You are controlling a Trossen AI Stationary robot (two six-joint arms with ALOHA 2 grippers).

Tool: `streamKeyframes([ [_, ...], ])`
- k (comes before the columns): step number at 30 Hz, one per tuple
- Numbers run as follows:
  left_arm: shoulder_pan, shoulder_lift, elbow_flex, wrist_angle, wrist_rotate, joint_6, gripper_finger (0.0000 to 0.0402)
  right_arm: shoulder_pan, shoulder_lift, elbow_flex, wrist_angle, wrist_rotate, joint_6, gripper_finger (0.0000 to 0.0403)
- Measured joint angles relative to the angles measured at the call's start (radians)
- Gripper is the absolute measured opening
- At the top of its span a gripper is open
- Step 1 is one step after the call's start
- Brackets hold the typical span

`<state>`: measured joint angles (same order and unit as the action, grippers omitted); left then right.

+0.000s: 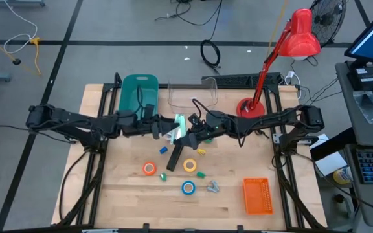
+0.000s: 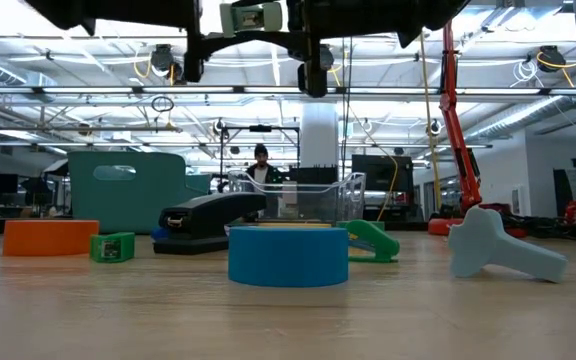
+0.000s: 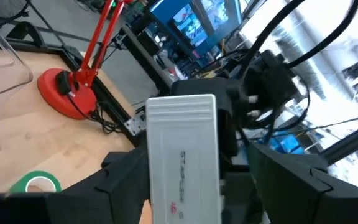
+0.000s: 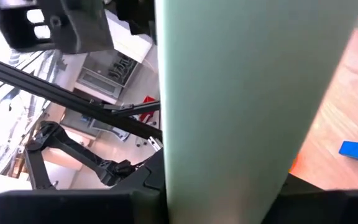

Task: Pick and place Stapler, Stapler remover, tape
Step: Put the large light green stapler into the green bin

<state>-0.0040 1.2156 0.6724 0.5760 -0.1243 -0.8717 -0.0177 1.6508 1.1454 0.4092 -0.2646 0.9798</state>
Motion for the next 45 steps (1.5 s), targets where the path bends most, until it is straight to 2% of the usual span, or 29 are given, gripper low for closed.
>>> streamKeyframes([
  [9,0.050,0.100,0.125,-0.100,0.174,0.020,0.0266,0.000,0.001,0.000,0.005,0.003,-0.007,0.0104],
  [18,0.059,0.100,0.132,-0.114,0.187,0.020,0.0263,0.013,0.001,0.000,0.002,0.027,-0.013,0.0104],
  [21,0.063,0.100,0.132,-0.117,0.187,0.019,0.0235,0.013,0.001,0.000,0.005,0.027,-0.013,0.0104],
  [27,0.061,0.100,0.131,-0.103,0.196,0.007,0.0128,0.013,0.001,0.000,0.014,0.019,-0.034,0.0104],
  [35,0.063,0.100,0.131,-0.087,0.206,0.014,0.0126,0.013,0.001,0.000,0.011,0.004,-0.035,0.0106],
  [45,0.105,0.077,0.131,-0.109,0.203,0.073,0.0126,0.013,-0.004,0.000,-0.038,-0.033,-0.043,0.0216],
])
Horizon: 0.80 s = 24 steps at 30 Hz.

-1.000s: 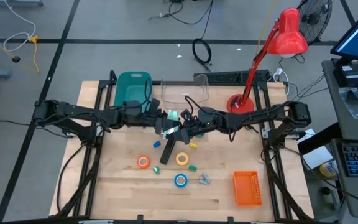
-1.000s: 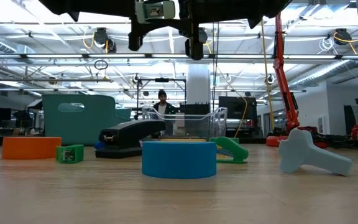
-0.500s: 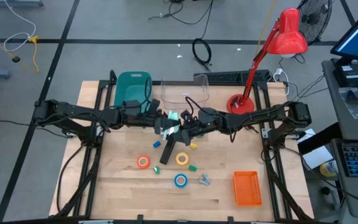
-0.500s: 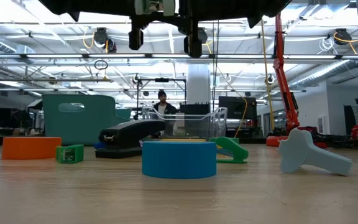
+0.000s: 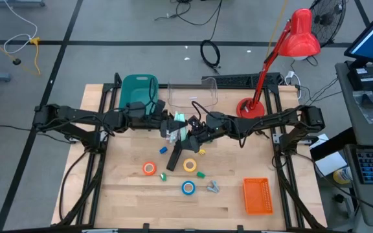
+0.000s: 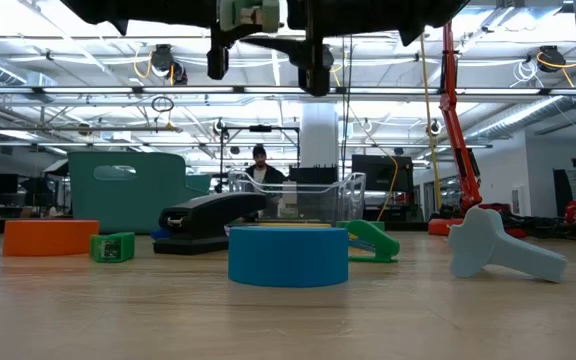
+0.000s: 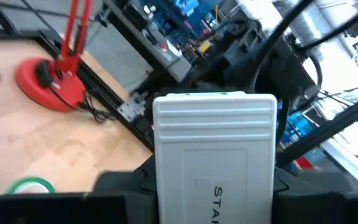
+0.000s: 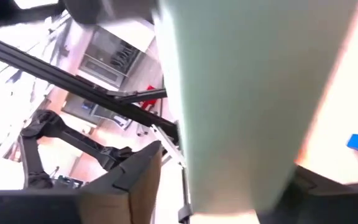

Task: Pick and place Stapler, Stapler remover, tape
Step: Put the large light green stapler into the green bin

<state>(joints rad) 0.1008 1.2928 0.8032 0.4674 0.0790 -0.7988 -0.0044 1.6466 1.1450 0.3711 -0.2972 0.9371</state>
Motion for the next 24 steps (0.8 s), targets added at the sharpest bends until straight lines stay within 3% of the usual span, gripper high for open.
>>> streamKeyframes([
  [8,0.114,-0.120,-0.001,-0.290,-0.043,0.081,0.0126,0.000,0.000,-0.001,-0.012,-0.026,-0.015,0.0251],
  [18,0.301,-0.319,0.000,-0.634,-0.065,0.164,0.0126,0.000,0.000,-0.001,-0.008,-0.045,-0.017,0.0247],
  [24,0.434,-0.374,0.000,-0.819,-0.086,0.179,0.0126,0.000,0.000,-0.001,-0.005,-0.048,-0.015,0.0248],
])
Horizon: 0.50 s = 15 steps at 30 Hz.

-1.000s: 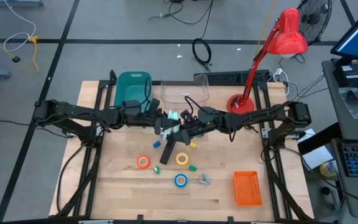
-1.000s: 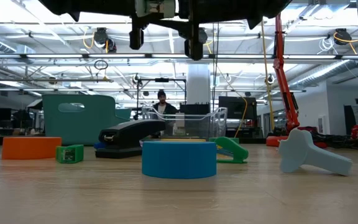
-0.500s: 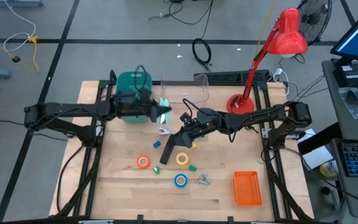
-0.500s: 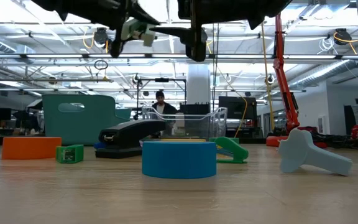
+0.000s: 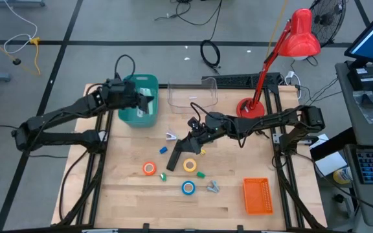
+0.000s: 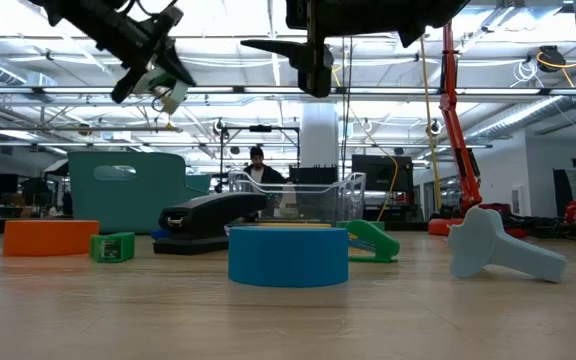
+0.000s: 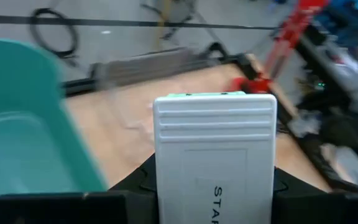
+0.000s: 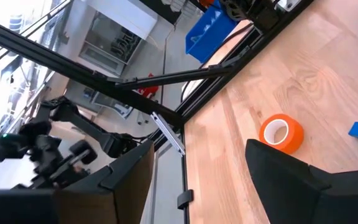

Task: Pick and place Stapler, Stapler remover, tape
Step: Put the large light green stapler into the green bin

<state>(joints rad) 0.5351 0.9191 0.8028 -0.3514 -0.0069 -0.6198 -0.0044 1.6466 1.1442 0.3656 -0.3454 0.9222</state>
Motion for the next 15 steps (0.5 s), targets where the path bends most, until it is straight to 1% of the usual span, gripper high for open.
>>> streamKeyframes([
  [3,0.046,-0.002,0.000,-0.035,0.014,0.010,0.0126,0.000,0.000,0.000,0.001,0.000,0.000,0.0247],
  [9,0.119,0.013,0.000,-0.044,0.083,0.075,0.0126,0.000,0.000,0.000,0.020,0.001,-0.008,0.0245],
  [13,0.192,0.038,-0.001,-0.083,0.093,0.122,0.0126,-0.001,0.000,0.000,0.025,0.002,-0.017,0.0246],
  [15,0.234,0.057,-0.009,-0.079,0.116,0.137,0.0126,-0.001,0.000,0.000,0.027,0.002,-0.018,0.0245],
])
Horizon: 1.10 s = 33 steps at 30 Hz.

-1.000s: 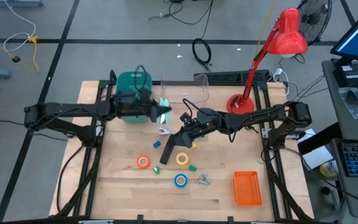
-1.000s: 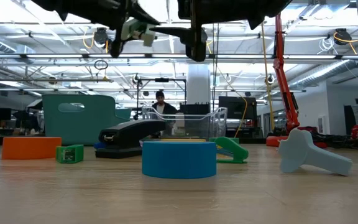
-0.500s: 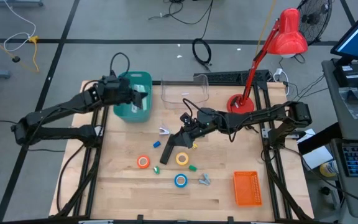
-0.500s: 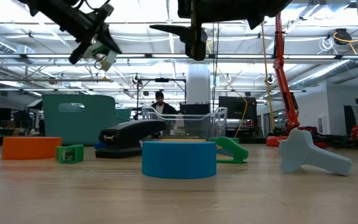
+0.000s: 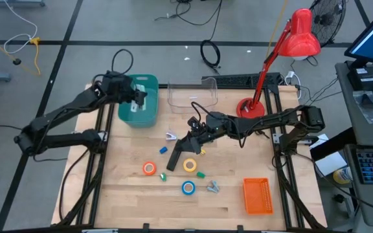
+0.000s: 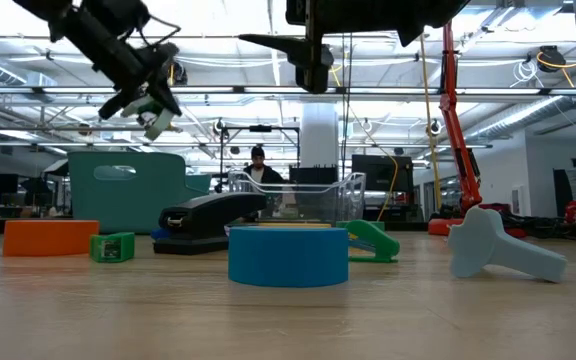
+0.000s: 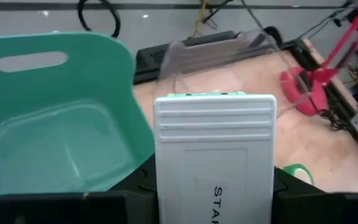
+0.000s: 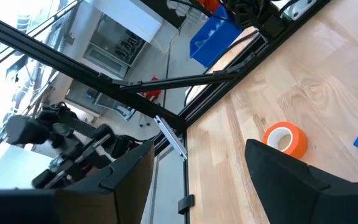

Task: Pick and place Stapler, Stapler remover, tape
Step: Put the large light green stapler into the green bin

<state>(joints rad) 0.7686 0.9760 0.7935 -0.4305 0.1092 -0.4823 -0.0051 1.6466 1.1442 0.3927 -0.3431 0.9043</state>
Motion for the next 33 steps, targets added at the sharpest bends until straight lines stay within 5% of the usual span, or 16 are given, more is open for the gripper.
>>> streamKeyframes([
  [14,0.233,0.266,-0.093,0.201,0.259,0.012,0.0126,0.000,0.000,0.000,0.000,0.004,0.018,0.0242],
  [33,0.239,0.603,-0.091,0.460,0.292,-0.045,0.0126,0.000,0.000,0.000,-0.001,0.054,0.019,0.0238],
])
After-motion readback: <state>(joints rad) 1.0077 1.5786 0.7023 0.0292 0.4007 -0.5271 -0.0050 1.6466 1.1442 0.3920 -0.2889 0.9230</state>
